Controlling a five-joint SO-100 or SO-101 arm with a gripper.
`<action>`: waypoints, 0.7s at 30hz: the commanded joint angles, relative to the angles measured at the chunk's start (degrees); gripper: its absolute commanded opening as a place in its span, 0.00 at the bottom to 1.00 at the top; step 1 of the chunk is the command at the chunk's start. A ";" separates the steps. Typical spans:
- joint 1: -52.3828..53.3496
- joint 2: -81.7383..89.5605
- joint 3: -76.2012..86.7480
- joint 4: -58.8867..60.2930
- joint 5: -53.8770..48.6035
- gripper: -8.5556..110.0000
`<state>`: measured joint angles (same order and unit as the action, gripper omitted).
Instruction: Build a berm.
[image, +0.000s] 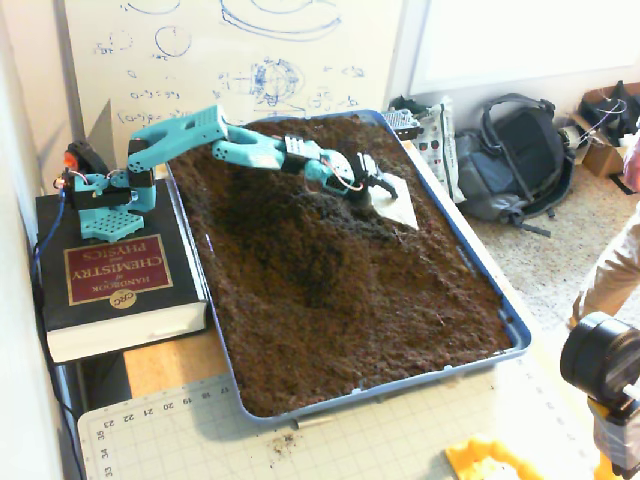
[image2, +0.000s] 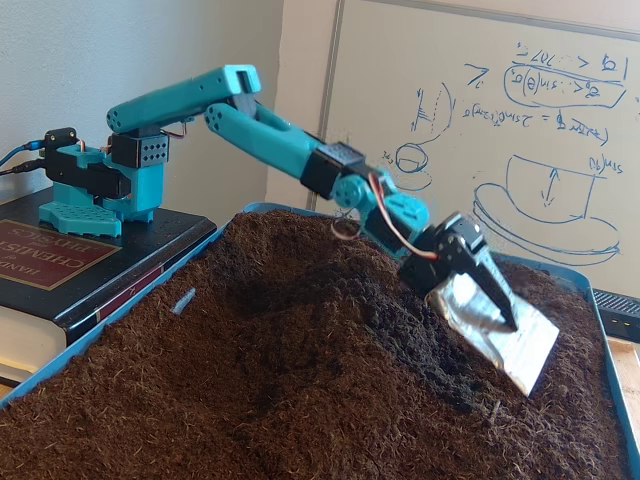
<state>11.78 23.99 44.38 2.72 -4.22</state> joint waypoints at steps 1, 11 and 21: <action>1.41 0.97 -5.98 -5.89 -2.11 0.07; 3.60 -9.49 -5.89 -10.46 -3.08 0.07; 3.60 -7.47 -5.98 19.16 -3.08 0.07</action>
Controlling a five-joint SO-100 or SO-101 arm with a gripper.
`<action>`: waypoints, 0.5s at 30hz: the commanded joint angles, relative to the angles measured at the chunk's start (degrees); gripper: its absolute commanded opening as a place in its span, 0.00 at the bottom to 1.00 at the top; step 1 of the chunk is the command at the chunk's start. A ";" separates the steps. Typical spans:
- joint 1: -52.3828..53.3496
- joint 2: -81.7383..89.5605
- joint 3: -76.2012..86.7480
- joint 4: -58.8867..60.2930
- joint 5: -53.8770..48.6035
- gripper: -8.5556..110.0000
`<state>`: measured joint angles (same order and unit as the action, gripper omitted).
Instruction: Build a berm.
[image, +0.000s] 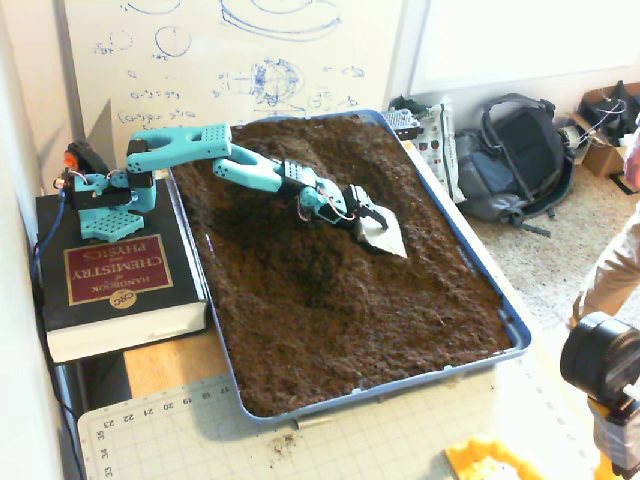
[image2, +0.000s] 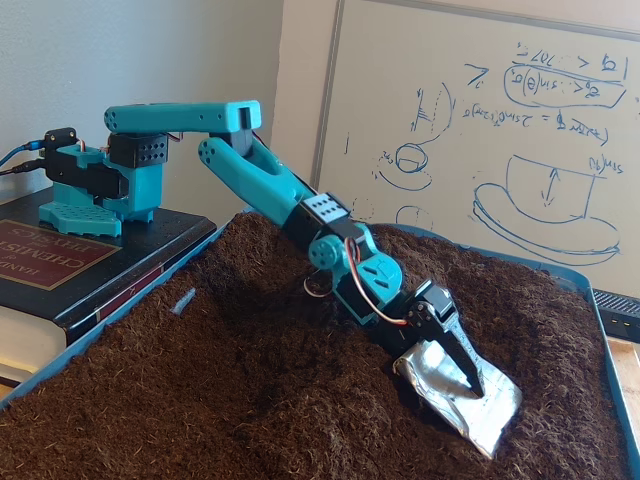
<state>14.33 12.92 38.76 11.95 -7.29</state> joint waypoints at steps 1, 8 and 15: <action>1.05 4.13 -0.35 13.01 0.00 0.07; 0.53 6.94 -0.35 29.00 0.00 0.07; 0.26 9.05 -0.35 36.30 0.00 0.07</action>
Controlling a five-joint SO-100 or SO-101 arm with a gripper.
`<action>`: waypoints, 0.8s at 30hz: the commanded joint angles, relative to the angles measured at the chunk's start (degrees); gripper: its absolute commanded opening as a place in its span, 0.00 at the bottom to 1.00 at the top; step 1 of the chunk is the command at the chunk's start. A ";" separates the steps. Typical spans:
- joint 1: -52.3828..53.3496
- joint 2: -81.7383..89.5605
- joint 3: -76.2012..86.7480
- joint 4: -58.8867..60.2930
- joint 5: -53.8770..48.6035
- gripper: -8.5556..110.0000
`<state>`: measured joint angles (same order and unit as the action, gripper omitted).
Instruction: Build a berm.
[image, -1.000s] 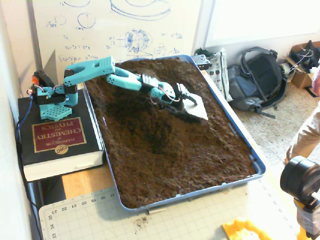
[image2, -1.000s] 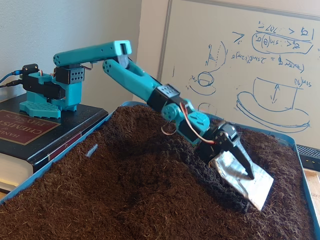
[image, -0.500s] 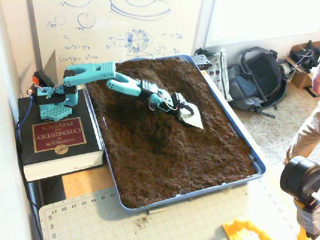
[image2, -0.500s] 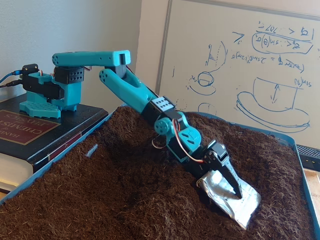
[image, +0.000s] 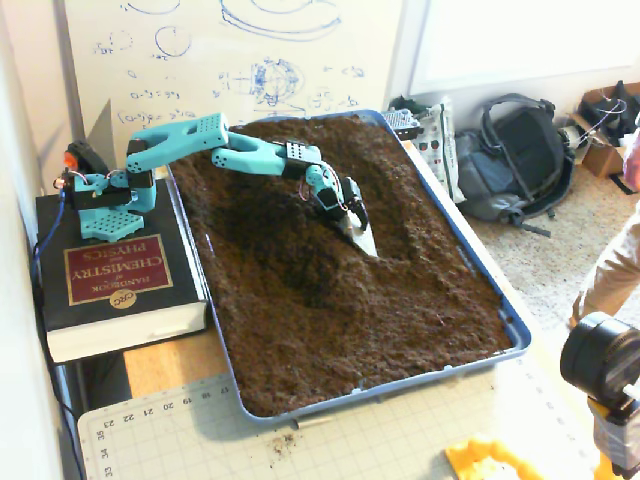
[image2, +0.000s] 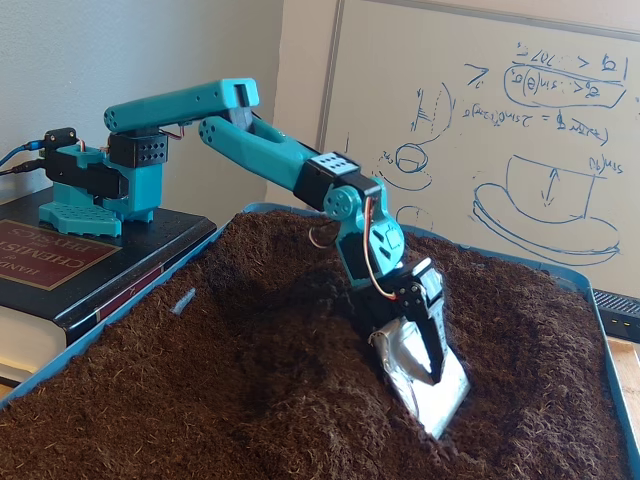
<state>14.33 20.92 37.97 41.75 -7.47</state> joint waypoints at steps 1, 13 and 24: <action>0.26 1.58 0.44 7.21 0.18 0.07; 0.18 12.83 0.44 15.73 0.44 0.07; 1.05 27.16 -1.23 10.55 1.14 0.07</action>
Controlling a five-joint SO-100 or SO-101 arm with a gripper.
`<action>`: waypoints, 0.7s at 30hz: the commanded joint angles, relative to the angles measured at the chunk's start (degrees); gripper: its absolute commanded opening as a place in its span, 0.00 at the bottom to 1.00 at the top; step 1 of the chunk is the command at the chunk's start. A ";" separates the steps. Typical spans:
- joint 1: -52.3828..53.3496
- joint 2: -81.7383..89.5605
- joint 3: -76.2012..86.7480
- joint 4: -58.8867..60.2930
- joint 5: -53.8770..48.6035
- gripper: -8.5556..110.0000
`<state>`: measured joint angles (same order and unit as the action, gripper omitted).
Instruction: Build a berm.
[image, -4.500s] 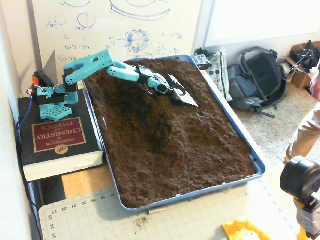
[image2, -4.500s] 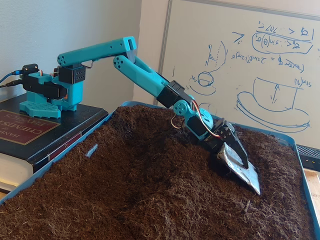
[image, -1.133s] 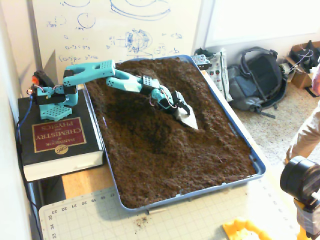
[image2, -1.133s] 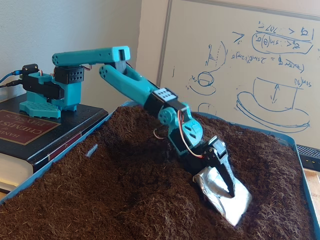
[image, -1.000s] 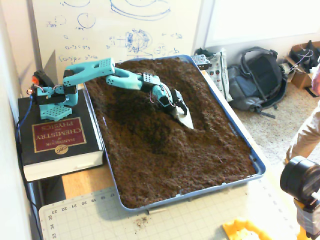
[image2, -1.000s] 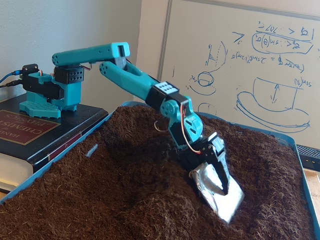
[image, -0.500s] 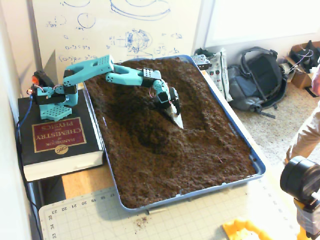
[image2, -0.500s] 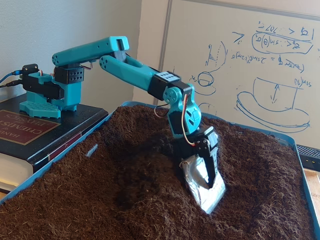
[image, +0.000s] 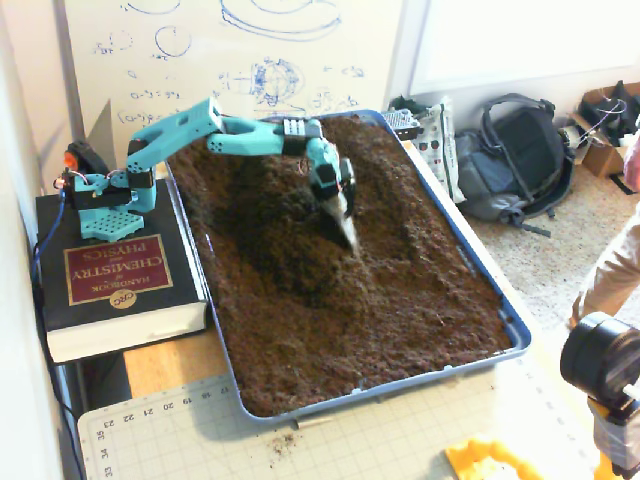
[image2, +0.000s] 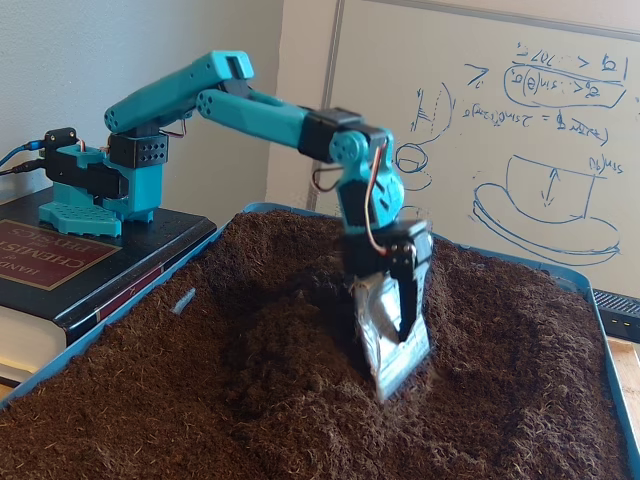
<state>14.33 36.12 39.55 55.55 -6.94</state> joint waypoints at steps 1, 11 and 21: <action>1.14 12.39 -3.52 -5.80 0.62 0.07; 8.61 2.55 -3.34 -39.11 0.70 0.07; 13.18 -12.48 -3.78 -58.80 -0.26 0.07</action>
<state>26.72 21.71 39.64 2.37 -6.77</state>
